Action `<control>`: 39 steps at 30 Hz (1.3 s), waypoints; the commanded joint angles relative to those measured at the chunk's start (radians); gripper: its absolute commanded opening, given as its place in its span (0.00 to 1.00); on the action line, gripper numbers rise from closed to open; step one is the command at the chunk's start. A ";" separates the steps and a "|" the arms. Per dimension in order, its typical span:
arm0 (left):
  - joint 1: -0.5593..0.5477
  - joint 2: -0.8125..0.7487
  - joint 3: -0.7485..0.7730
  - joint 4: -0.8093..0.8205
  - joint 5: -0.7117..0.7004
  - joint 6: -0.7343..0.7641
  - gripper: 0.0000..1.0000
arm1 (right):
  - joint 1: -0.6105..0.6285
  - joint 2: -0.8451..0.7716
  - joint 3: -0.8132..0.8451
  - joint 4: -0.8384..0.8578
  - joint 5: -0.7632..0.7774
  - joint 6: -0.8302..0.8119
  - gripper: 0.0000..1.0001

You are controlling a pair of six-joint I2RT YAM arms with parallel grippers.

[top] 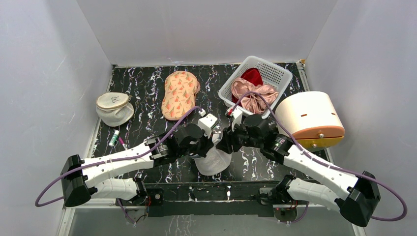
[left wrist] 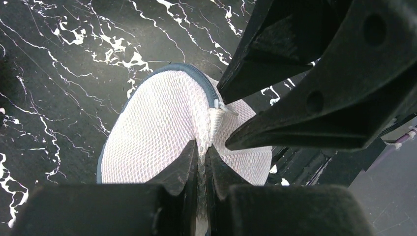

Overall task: Unzip the laundry bag and remove the bra
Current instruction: Unzip the laundry bag at the center of the board.

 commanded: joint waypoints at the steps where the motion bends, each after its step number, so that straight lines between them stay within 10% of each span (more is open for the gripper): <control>1: -0.003 -0.015 0.026 -0.012 -0.012 -0.018 0.00 | 0.055 0.015 0.071 0.034 0.108 -0.016 0.37; 7: -0.003 -0.008 0.031 -0.024 -0.002 -0.015 0.00 | 0.081 0.040 0.102 -0.001 0.179 -0.008 0.25; 24: -0.003 0.005 0.030 -0.027 0.022 -0.001 0.00 | 0.082 0.018 0.111 -0.030 0.185 0.000 0.30; 39: -0.003 0.007 0.025 -0.025 0.037 0.069 0.00 | 0.082 0.014 0.109 -0.041 0.212 0.015 0.04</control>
